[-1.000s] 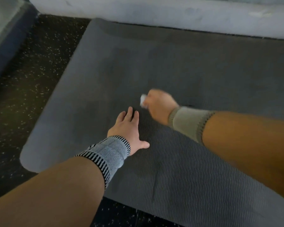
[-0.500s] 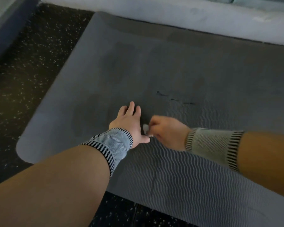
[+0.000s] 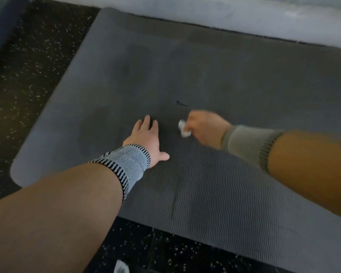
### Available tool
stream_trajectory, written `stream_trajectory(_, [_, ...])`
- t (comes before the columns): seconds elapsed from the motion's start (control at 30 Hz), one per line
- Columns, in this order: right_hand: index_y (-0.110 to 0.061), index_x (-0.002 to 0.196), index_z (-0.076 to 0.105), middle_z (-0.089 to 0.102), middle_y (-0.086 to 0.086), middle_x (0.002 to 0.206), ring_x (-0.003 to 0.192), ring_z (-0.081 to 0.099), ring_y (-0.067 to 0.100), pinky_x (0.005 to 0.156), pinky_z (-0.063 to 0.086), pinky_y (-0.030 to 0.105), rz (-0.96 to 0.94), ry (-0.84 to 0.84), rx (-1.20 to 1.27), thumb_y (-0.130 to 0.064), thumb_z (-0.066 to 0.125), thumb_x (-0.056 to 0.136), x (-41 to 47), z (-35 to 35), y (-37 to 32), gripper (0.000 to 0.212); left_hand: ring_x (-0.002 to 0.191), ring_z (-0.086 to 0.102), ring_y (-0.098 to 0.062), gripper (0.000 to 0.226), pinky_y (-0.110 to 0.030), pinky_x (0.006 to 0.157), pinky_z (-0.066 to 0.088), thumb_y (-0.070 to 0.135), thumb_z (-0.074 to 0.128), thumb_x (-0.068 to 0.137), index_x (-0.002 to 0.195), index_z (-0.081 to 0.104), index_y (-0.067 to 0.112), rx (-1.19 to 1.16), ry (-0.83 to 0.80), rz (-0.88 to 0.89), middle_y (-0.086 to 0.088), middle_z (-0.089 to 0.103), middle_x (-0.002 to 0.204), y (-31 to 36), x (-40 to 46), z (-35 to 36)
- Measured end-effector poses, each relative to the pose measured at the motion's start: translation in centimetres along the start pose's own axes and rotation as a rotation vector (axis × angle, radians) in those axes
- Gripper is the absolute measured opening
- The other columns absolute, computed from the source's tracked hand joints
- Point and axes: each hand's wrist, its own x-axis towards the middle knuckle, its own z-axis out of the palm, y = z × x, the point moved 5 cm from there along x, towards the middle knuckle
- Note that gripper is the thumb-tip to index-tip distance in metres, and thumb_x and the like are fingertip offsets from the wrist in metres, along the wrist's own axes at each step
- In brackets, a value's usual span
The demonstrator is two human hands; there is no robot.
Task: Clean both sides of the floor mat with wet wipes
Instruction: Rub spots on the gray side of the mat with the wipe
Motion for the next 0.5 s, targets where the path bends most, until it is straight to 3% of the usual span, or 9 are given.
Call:
stream_trajectory(0.07, [-0.014,0.113,0.062,0.052,0.007,0.112,0.102,0.054,0.026,0.084,0.043,0.032,0.273,0.122,0.007,-0.011,0.047,0.094,1.1,-1.3,3.7,0.025,0.149,-0.003,-0.022,0.1,-0.044,0.116,0.024,0.054,0.064,0.085,0.155,0.0,0.019,-0.005,0.022,-0.006,0.004,-0.011,0.162,0.2,-0.6,0.3])
stream_trajectory(0.1, [-0.013,0.113,0.062,0.051,0.008,0.111,0.101,0.055,0.027,0.083,0.043,0.031,0.32,0.149,0.039,-0.01,0.047,0.093,0.9,-1.1,3.8,0.025,0.149,-0.001,-0.023,0.095,-0.043,0.116,0.024,0.053,0.061,0.088,0.155,0.003,0.019,-0.003,0.039,-0.001,0.004,-0.008,0.162,0.3,-0.9,0.4])
stream_trajectory(0.13, [-0.014,0.111,0.062,0.05,0.006,0.108,0.099,0.055,0.027,0.08,0.043,0.03,0.271,0.14,0.046,-0.01,0.048,0.092,0.2,-0.8,2.4,0.024,0.149,0.002,-0.023,0.09,-0.042,0.115,0.025,0.052,0.058,0.09,0.155,0.007,0.018,0.002,0.057,0.013,0.004,-0.005,0.162,0.4,-1.3,0.6])
stream_trajectory(0.23, [-0.019,0.112,0.06,0.047,0.0,0.103,0.093,0.053,0.018,0.075,0.042,0.025,-0.12,-0.073,0.119,-0.011,0.054,0.09,-4.3,2.1,-4.4,0.024,0.146,0.011,-0.025,0.077,-0.039,0.112,0.031,0.049,0.056,0.092,0.152,0.02,0.017,0.016,0.135,0.06,0.002,0.007,0.161,0.6,-2.2,1.0])
stream_trajectory(0.3, [-0.02,0.114,0.06,0.051,0.001,0.108,0.096,0.052,0.017,0.078,0.043,0.025,-0.227,-0.13,0.111,-0.011,0.054,0.092,-5.0,2.0,-4.2,0.025,0.144,0.015,-0.025,0.073,-0.039,0.111,0.032,0.047,0.055,0.092,0.151,0.024,0.017,0.014,0.176,0.07,0.001,0.013,0.159,0.4,-2.6,1.2])
stream_trajectory(0.33, [-0.021,0.114,0.061,0.051,0.002,0.11,0.1,0.053,0.019,0.081,0.042,0.026,-0.168,-0.089,0.058,-0.011,0.051,0.093,-3.9,1.2,-2.3,0.025,0.143,0.016,-0.025,0.071,-0.039,0.11,0.033,0.047,0.055,0.093,0.151,0.025,0.018,0.012,0.187,0.069,0.001,0.015,0.158,0.3,-2.7,1.3])
stream_trajectory(0.43, [-0.015,0.115,0.062,0.052,0.009,0.116,0.106,0.055,0.029,0.088,0.044,0.033,0.302,0.048,0.028,-0.008,0.049,0.091,-0.5,-1.5,5.5,0.028,0.143,0.016,-0.023,0.069,-0.039,0.11,0.034,0.047,0.053,0.094,0.151,0.025,0.02,0.016,0.181,0.063,0.003,0.015,0.157,0.2,-3.1,1.9])
stream_trajectory(0.5, [-0.013,0.114,0.062,0.052,0.009,0.114,0.101,0.056,0.03,0.085,0.046,0.032,0.376,0.076,0.036,-0.008,0.05,0.09,-0.5,-1.6,5.5,0.028,0.144,0.014,-0.023,0.071,-0.038,0.111,0.033,0.047,0.052,0.094,0.152,0.021,0.021,0.036,0.162,0.07,0.003,0.012,0.158,0.3,-3.2,1.8])
